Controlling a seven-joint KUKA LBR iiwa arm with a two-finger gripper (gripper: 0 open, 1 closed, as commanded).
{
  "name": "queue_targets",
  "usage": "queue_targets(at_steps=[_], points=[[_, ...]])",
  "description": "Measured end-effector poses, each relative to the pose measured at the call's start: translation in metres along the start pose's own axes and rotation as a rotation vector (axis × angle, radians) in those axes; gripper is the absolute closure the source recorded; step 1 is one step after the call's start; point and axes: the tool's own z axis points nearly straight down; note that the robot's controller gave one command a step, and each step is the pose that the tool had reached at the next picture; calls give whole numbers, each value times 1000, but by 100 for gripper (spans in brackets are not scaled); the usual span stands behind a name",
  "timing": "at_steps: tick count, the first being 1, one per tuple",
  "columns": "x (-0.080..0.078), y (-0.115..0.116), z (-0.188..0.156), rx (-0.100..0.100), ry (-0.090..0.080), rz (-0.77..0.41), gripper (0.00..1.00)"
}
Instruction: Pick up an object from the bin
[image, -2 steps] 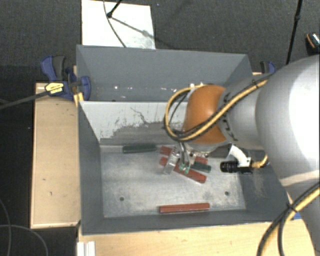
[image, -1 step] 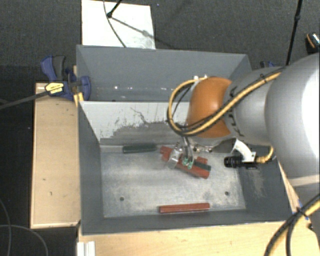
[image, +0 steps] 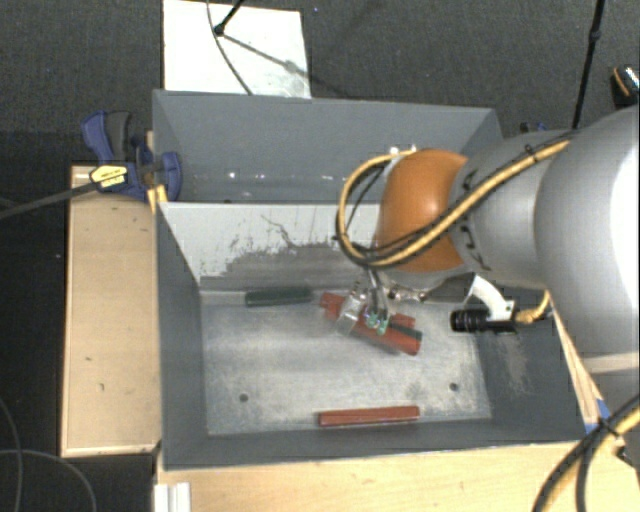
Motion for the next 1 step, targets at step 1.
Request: queue_targets(at_steps=[1], points=[[-1, 1, -19, -1, -1, 0, 100]])
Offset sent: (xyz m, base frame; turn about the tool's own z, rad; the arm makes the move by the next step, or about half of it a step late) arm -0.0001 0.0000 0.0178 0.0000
